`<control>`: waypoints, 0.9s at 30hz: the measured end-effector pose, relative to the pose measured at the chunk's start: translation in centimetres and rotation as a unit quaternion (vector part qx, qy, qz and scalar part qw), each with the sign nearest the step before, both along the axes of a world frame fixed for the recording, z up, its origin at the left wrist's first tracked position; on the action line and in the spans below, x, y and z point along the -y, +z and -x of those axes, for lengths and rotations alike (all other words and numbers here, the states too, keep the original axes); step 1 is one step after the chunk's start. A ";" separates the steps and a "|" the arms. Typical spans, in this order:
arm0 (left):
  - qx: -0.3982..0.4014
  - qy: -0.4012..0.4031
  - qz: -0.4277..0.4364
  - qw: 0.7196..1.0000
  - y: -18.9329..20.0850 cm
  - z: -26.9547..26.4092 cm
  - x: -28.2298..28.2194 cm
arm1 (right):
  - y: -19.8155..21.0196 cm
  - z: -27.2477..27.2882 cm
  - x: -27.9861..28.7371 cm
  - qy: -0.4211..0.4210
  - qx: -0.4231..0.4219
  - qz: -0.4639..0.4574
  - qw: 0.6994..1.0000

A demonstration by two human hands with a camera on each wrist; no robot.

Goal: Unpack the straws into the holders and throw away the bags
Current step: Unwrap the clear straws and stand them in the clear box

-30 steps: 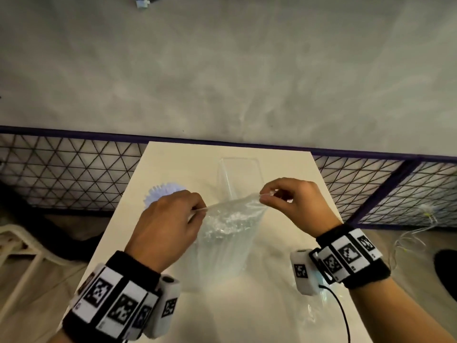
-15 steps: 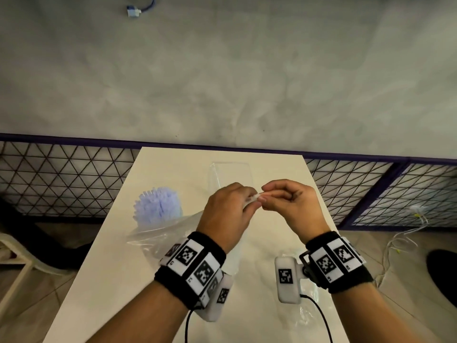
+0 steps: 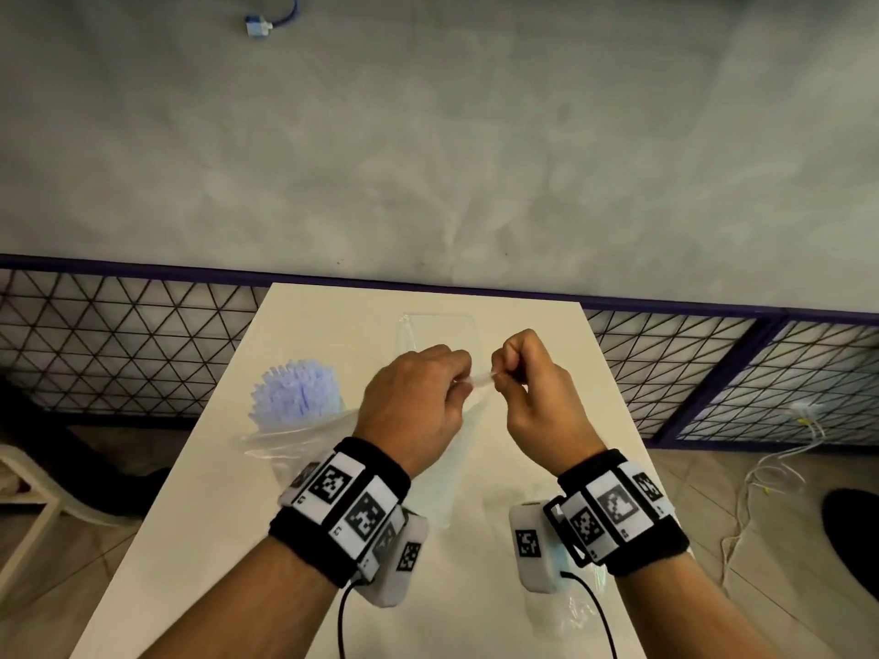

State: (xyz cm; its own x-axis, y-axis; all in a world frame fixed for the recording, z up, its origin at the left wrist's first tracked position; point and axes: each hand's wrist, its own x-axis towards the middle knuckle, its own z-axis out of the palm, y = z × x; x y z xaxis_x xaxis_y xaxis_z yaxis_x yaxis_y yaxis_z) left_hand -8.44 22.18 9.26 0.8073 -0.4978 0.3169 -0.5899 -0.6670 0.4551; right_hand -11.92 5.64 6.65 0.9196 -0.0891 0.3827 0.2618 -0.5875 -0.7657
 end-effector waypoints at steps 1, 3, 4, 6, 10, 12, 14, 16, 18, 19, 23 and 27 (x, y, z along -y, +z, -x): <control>0.000 0.010 -0.012 1.000 0.1 -0.1 -0.8 | -0.1 -0.2 0.3 -0.012 -0.007 -0.013 1.000; -0.004 0.031 -0.032 0.999 0.3 -0.3 -3.1 | -0.2 -0.6 1.1 -0.030 -0.017 -0.033 0.999; -0.001 0.045 -0.041 0.998 0.4 -0.3 -4.4 | -0.2 -0.7 1.4 -0.037 -0.022 -0.036 0.998; 0.007 0.074 -0.056 0.996 0.7 -0.2 -7.1 | 0.0 -1.0 2.0 -0.045 -0.026 -0.038 0.998; 0.008 0.120 -0.065 0.991 1.4 0.1 -11.1 | 0.1 -1.3 2.9 -0.062 -0.025 -0.035 0.997; -0.002 0.155 -0.059 0.986 1.8 0.4 -12.9 | -0.1 -1.5 2.9 -0.062 -0.028 -0.046 0.997; -0.020 0.171 -0.054 0.984 1.9 0.6 -13.8 | -0.2 -1.5 3.1 -0.063 -0.029 -0.055 0.996; -0.034 0.182 -0.054 0.981 1.9 0.8 -14.2 | -0.2 -1.4 3.0 -0.055 -0.029 -0.054 0.997; -0.044 0.180 -0.033 0.982 1.8 1.1 -13.8 | 0.1 -1.2 2.8 -0.028 -0.020 -0.062 0.997; -0.049 0.170 -0.015 0.984 1.8 1.3 -13.4 | 0.2 -1.0 2.7 -0.008 -0.017 -0.069 0.997; -0.111 0.095 0.021 0.989 1.3 1.8 -10.6 | 1.4 0.1 1.2 0.058 -0.040 -0.075 0.995; -0.184 0.107 -0.038 0.976 1.0 0.9 -8.8 | 2.2 0.0 -0.2 0.047 -0.055 0.070 0.995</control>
State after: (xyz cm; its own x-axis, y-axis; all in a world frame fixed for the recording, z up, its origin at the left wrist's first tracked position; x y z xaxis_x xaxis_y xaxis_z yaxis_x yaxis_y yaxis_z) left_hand -9.36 31.02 10.21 0.9474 -0.3169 -0.0452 -0.2399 -0.7965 0.5550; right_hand -11.96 5.84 8.85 0.9581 0.0466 0.2828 0.2404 -0.6675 -0.7047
